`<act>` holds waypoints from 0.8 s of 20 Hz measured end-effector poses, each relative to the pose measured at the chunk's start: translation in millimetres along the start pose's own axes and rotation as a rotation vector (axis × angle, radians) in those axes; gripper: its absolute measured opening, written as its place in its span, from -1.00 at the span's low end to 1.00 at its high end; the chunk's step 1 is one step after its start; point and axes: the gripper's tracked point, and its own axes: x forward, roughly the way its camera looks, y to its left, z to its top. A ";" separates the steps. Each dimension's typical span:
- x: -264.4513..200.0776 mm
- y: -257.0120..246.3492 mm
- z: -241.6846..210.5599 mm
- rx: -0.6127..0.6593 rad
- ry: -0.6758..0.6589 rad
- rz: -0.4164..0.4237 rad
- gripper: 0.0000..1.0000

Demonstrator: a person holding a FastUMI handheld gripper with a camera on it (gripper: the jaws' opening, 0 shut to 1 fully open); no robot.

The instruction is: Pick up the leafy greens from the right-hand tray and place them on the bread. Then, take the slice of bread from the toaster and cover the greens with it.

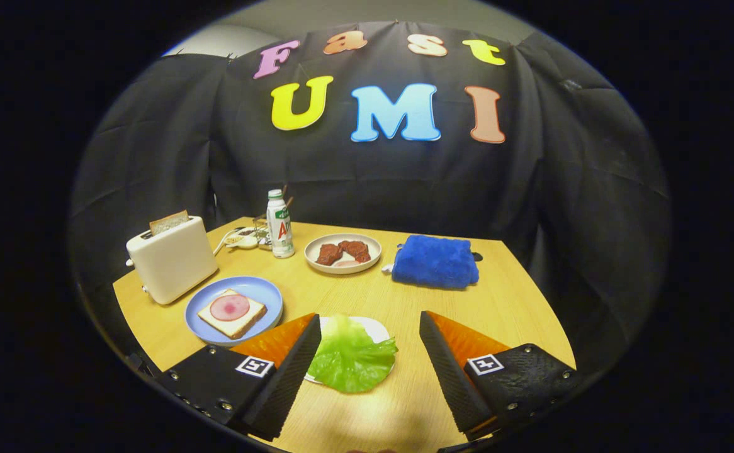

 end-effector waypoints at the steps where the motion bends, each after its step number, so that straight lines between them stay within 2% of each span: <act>1: 6.0 4.1 -4.1 -0.014 0.037 0.009 0.93; 8: 39.6 30.8 -43.0 -0.112 0.318 0.084 0.93; 12: 60.3 26.8 -57.2 -0.242 0.442 0.051 0.93; 16: 76.3 26.4 -76.0 -0.268 0.553 0.041 0.89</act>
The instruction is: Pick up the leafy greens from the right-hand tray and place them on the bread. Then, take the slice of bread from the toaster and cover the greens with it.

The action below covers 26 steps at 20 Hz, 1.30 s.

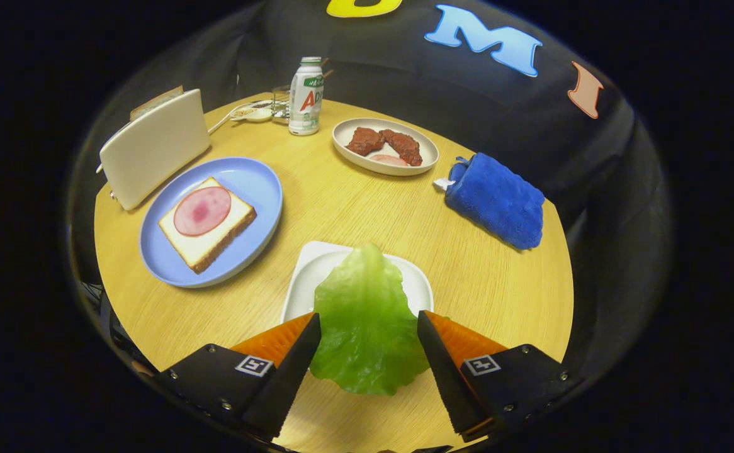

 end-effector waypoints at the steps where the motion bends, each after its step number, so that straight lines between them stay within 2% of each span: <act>1: 5.6 2.0 -2.7 0.014 0.020 0.021 0.90; 2: 11.7 5.0 -4.8 0.036 0.044 0.053 0.89; 3: 16.3 11.0 -1.9 0.083 0.045 0.100 0.81; 4: 17.2 14.3 -1.0 0.121 0.060 0.134 0.61; 5: 17.4 13.6 -0.9 0.150 0.067 0.143 0.06; 6: 19.1 11.6 -2.8 0.131 0.081 0.148 -0.09; 7: 14.4 1.7 1.8 0.141 0.072 0.127 -0.09; 9: 18.1 2.0 2.1 0.148 0.077 0.122 -0.97; 15: -10.1 -4.8 28.7 0.155 -0.011 0.139 -0.98; 17: -11.5 -16.0 28.3 0.103 -0.004 0.096 -0.98; 18: -13.1 -14.9 29.7 0.082 0.003 0.101 -0.98; 21: -0.2 0.4 13.4 0.053 0.077 0.158 0.65; 23: 14.9 -4.7 6.6 0.034 0.122 0.135 0.68; 24: 18.9 -3.8 1.1 0.036 0.158 0.148 0.78; 26: 26.7 -1.6 -0.1 0.078 0.158 0.162 0.86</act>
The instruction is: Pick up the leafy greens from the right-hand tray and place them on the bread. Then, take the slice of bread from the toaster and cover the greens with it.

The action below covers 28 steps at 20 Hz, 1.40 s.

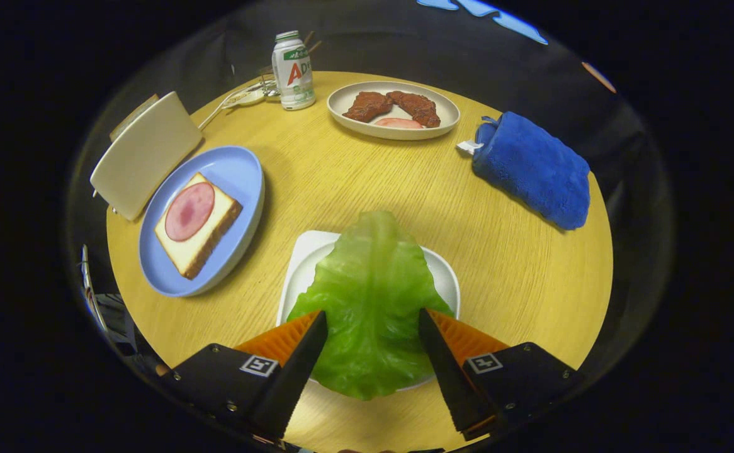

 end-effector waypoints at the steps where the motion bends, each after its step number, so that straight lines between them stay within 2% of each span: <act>1: -7.4 -7.9 4.9 0.005 -0.011 -0.009 0.55; 2: -12.3 -11.3 9.9 0.068 -0.023 -0.023 -0.18; 3: -8.5 -9.3 5.4 0.067 -0.018 -0.011 -0.91; 6: -24.0 -2.9 15.0 0.079 -0.067 0.018 -0.91; 9: -45.4 5.9 25.7 0.045 -0.127 0.009 -0.91; 13: -68.0 34.1 41.0 0.010 -0.174 0.049 -0.91; 16: -79.0 64.3 51.7 -0.062 -0.206 0.061 -0.91; 24: -77.7 151.3 85.8 -0.182 -0.225 0.165 -0.91; 28: -56.8 175.8 99.2 -0.216 -0.200 0.170 -0.91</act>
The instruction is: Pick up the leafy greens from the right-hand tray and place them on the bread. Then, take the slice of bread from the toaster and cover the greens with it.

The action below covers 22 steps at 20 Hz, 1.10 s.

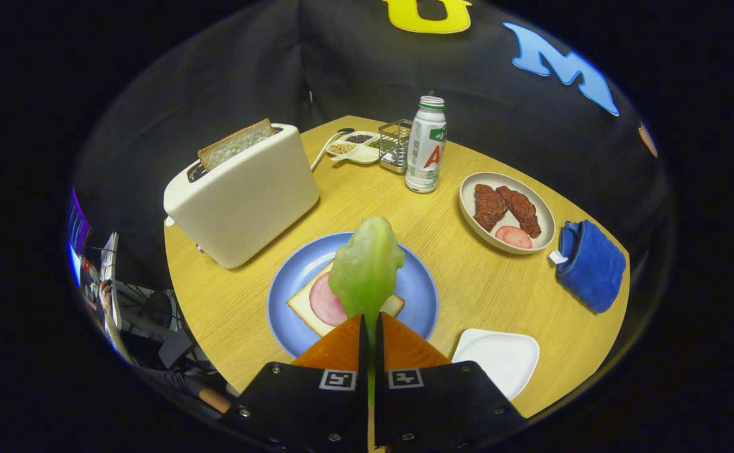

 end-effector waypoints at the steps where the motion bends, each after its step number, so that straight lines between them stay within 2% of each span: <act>1: 5.7 4.8 0.8 -0.001 0.007 0.008 -0.91; 6: 29.8 22.0 -0.6 -0.038 0.041 0.024 -0.82; 7: 26.3 21.0 -0.8 -0.050 0.048 0.009 -0.54; 9: 27.3 21.3 1.9 -0.062 0.042 0.002 -0.30; 10: 26.6 22.4 3.6 -0.064 0.037 0.003 -0.30; 11: 26.5 22.4 4.0 -0.067 0.037 0.001 -0.12; 17: 18.3 24.7 12.3 -0.062 -0.011 -0.011 -0.05; 22: 6.9 43.5 26.0 -0.030 -0.145 -0.042 -0.05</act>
